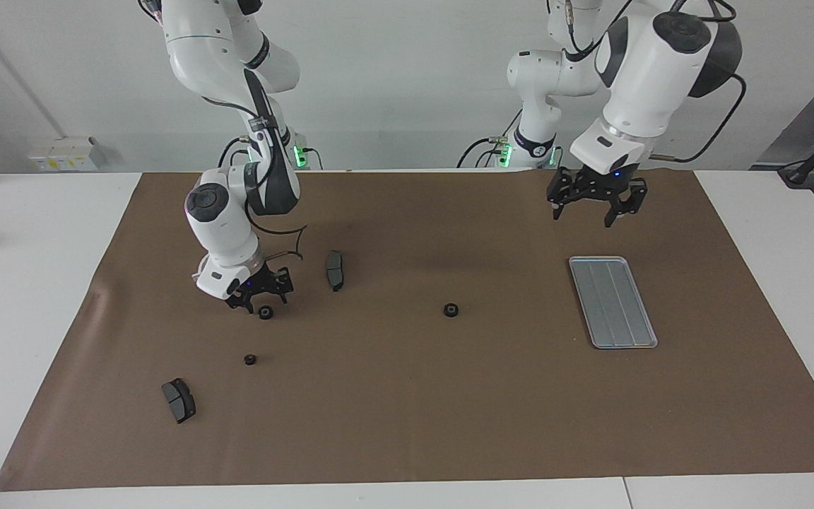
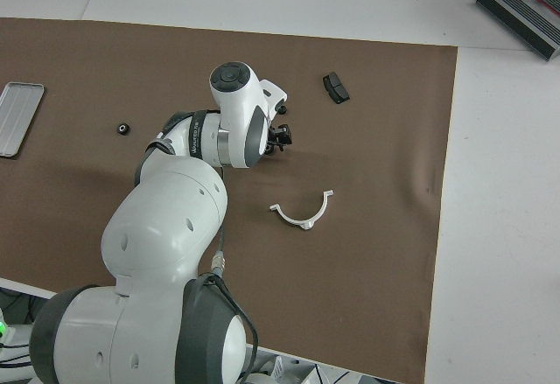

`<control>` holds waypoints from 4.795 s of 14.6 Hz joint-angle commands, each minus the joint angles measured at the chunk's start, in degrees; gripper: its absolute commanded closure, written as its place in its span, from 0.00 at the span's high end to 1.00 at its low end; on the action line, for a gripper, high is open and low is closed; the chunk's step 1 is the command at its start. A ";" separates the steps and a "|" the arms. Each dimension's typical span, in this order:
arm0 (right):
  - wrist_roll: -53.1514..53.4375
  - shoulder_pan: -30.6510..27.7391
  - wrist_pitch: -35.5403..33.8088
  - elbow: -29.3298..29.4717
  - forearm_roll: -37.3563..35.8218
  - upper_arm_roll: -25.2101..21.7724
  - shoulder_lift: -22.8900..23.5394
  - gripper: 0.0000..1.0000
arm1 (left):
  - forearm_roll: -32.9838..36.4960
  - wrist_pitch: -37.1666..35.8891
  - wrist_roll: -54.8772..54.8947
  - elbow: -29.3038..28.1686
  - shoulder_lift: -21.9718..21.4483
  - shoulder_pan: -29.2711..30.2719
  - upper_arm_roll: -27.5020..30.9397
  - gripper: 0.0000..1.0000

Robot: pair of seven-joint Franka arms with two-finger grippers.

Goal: Pick bearing gear from pile to tray

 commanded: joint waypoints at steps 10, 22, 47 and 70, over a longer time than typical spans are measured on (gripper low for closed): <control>-1.24 -1.92 5.42 -3.76 1.53 0.50 -1.68 0.41 | 1.94 26.18 -15.35 -0.06 19.86 -10.05 0.91 1.00; 10.97 -0.69 -6.25 8.00 1.53 0.94 -3.27 0.00 | 2.38 34.10 -21.68 -4.35 24.98 -14.98 0.82 1.00; 51.03 24.42 2.34 31.20 2.94 0.85 14.37 0.00 | 2.38 21.89 0.08 -14.64 7.05 7.24 1.35 0.00; 32.22 12.69 -10.03 28.06 -3.57 -4.86 7.37 1.00 | 1.67 33.57 21.73 -25.36 6.70 19.66 1.26 1.00</control>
